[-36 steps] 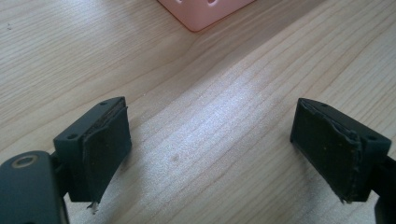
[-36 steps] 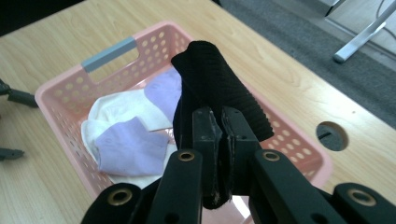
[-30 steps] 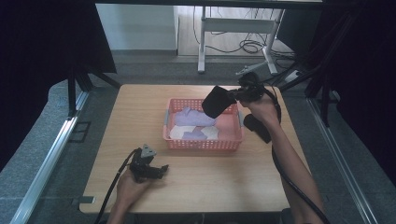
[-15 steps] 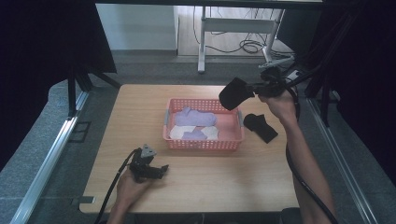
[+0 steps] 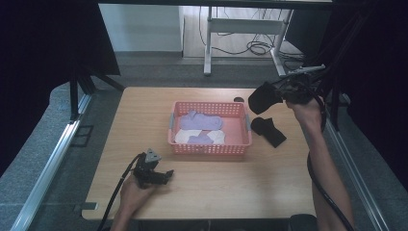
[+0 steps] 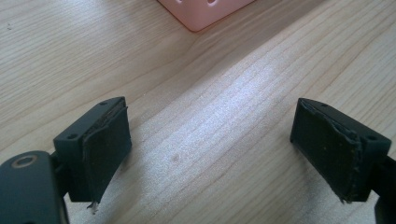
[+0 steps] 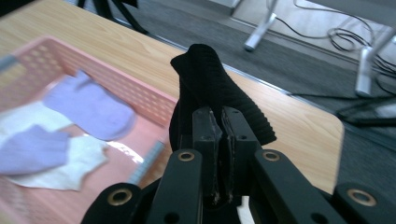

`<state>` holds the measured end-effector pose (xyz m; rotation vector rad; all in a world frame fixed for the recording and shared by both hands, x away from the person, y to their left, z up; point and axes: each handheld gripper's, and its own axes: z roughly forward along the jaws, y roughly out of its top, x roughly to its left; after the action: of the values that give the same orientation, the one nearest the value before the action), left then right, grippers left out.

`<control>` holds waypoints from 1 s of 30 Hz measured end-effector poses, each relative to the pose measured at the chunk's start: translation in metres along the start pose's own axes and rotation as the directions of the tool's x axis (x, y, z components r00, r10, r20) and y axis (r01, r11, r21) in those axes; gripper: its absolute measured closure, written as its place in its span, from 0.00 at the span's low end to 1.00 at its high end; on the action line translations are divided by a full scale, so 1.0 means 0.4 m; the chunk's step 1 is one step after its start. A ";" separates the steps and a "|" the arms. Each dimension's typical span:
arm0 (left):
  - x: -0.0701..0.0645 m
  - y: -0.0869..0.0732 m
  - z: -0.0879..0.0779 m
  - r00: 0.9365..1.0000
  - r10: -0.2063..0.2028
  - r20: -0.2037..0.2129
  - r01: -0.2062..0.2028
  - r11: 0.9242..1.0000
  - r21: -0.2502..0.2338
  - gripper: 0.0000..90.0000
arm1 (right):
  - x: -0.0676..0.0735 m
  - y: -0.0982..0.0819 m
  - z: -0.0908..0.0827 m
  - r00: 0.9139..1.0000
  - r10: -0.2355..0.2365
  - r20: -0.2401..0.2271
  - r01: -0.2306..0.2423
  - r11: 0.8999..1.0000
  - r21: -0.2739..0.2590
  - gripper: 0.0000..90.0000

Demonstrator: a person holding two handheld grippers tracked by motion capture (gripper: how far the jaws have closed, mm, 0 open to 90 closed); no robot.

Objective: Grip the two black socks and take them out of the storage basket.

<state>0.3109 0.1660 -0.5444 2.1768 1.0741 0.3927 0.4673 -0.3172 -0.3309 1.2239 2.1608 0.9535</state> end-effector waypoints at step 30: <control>-0.002 0.000 0.000 1.000 -0.009 0.002 0.009 1.000 -0.003 0.13 | -0.031 -0.269 0.246 0.996 0.089 0.029 -0.093 0.964 0.249 0.90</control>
<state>0.3105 0.1654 -0.5447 2.1678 1.0816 0.3881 0.4830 -0.3334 -0.4754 1.4544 2.2800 0.7169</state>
